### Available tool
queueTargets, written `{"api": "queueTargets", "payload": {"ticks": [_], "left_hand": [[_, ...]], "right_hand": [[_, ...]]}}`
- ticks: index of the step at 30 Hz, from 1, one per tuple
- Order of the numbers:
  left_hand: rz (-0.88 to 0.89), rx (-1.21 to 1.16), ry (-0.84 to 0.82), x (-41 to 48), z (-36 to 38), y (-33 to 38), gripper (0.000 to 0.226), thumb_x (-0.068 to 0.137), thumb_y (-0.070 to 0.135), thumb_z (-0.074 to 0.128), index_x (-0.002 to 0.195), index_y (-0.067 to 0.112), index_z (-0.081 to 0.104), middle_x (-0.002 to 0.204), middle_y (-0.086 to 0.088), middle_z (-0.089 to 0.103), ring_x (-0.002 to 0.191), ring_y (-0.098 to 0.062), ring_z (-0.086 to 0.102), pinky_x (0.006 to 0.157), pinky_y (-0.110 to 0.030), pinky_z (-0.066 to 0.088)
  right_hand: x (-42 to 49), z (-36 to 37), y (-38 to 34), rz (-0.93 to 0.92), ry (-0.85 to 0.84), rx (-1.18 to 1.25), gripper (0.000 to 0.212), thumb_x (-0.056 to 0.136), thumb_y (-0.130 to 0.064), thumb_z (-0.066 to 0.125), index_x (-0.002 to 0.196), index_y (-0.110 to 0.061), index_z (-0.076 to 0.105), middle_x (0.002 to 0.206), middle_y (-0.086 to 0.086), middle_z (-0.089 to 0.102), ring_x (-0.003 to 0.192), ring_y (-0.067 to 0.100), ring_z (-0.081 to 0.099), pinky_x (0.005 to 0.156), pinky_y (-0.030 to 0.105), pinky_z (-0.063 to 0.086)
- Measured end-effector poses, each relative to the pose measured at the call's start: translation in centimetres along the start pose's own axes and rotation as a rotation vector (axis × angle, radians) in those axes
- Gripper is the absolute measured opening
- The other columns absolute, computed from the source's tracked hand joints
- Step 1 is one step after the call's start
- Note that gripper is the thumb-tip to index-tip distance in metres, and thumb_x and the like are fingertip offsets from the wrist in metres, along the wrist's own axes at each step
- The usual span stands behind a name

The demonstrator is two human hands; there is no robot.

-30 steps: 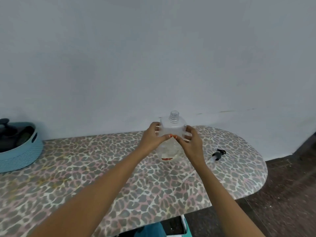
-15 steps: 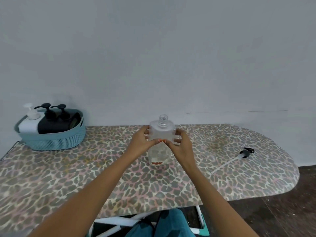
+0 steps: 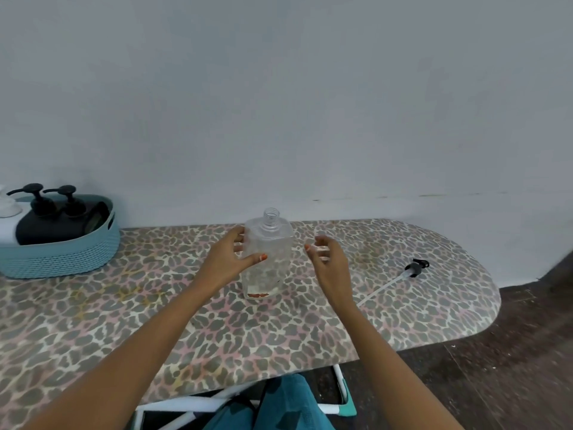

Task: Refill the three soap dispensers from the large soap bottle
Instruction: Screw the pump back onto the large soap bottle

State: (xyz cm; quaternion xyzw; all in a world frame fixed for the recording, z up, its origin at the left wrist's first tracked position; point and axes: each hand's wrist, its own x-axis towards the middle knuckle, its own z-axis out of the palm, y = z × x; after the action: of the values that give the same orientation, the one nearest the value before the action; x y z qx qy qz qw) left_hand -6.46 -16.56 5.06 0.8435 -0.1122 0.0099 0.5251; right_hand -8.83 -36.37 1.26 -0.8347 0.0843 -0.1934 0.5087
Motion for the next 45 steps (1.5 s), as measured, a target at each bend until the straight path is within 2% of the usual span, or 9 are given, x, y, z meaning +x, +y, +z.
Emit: {"api": "queueTargets", "payload": {"ticks": [9,12,16,22,27,33,35,39,45], "left_hand": [[0.019,0.045,0.019,0.1,0.1,-0.6,0.065,0.073,0.029,0.073,0.129,0.017,0.042,0.126,-0.005,0.054,0.099,-0.011,0.049,0.084,-0.027,0.041],[0.025,0.051,0.020,0.2,0.1,-0.8,0.065,0.072,0.031,0.073,0.128,0.018,0.042,0.126,-0.005,0.055,0.100,-0.011,0.050,0.084,-0.026,0.041],[0.014,0.081,0.028,0.3,0.0,-1.1,0.068,0.072,0.032,0.073,0.131,0.019,0.041,0.127,-0.004,0.055,0.101,-0.010,0.050,0.084,-0.024,0.040],[0.008,0.092,0.040,0.2,0.1,-0.9,0.068,0.072,0.031,0.073,0.131,0.019,0.040,0.128,-0.002,0.054,0.102,-0.008,0.050,0.086,-0.024,0.039],[0.007,0.098,0.045,0.0,0.1,-0.8,0.067,0.072,0.030,0.072,0.130,0.018,0.041,0.130,-0.001,0.053,0.103,-0.008,0.049,0.087,-0.024,0.038],[-0.037,0.086,0.030,0.0,0.1,-0.4,0.068,0.074,0.031,0.072,0.132,0.019,0.038,0.133,-0.004,0.051,0.117,-0.019,0.052,0.088,-0.025,0.038],[-0.046,0.065,0.018,0.0,0.1,-0.2,0.067,0.075,0.028,0.072,0.132,0.018,0.038,0.133,-0.006,0.050,0.119,-0.022,0.051,0.088,-0.025,0.038],[-0.061,0.029,-0.014,0.0,0.1,0.2,0.066,0.076,0.027,0.071,0.131,0.016,0.038,0.132,-0.007,0.050,0.118,-0.022,0.050,0.087,-0.024,0.039],[-0.072,0.002,-0.035,0.1,-0.2,0.2,0.064,0.075,0.026,0.072,0.129,0.015,0.040,0.131,-0.008,0.051,0.119,-0.023,0.050,0.088,-0.024,0.039]], "right_hand": [[4.6,-9.6,9.9,0.414,0.415,-0.275,0.040,0.086,-0.028,0.063,0.110,0.003,0.055,0.114,0.023,0.057,0.106,0.037,0.054,0.088,0.042,0.045],[6.7,-11.2,15.3,0.551,0.450,-0.321,0.049,0.077,-0.048,0.066,0.093,-0.003,0.054,0.107,0.026,0.061,0.097,0.041,0.058,0.081,0.048,0.052],[9.8,-12.4,23.6,0.736,0.445,-0.320,0.072,0.076,-0.063,0.056,0.109,0.002,0.050,0.107,0.029,0.052,0.093,0.039,0.057,0.073,0.046,0.051],[8.6,-12.6,16.9,0.751,0.363,-0.307,0.056,0.087,-0.052,0.050,0.083,0.003,0.060,0.072,0.021,0.059,0.063,0.033,0.058,0.051,0.030,0.042],[8.7,-12.8,15.5,0.776,0.379,-0.177,0.036,0.088,-0.030,0.054,0.085,0.005,0.057,0.078,0.022,0.061,0.065,0.034,0.058,0.058,0.035,0.047],[9.1,-12.1,9.7,0.613,0.416,0.127,0.023,0.085,-0.021,0.064,0.082,0.002,0.062,0.063,0.011,0.054,0.048,0.019,0.053,0.050,0.028,0.047],[9.3,-11.7,6.6,0.519,0.401,0.191,0.021,0.085,-0.021,0.065,0.094,-0.003,0.060,0.072,0.012,0.058,0.043,0.012,0.056,0.048,0.020,0.052],[9.4,-10.9,-0.8,0.290,0.351,0.295,0.040,0.085,-0.023,0.065,0.116,0.000,0.057,0.098,0.014,0.061,0.062,0.018,0.059,0.053,0.020,0.056],[8.4,-10.7,-13.6,-0.050,0.290,0.445,0.039,0.085,-0.021,0.065,0.118,-0.005,0.056,0.109,0.010,0.061,0.077,0.025,0.067,0.065,0.028,0.059]]}}
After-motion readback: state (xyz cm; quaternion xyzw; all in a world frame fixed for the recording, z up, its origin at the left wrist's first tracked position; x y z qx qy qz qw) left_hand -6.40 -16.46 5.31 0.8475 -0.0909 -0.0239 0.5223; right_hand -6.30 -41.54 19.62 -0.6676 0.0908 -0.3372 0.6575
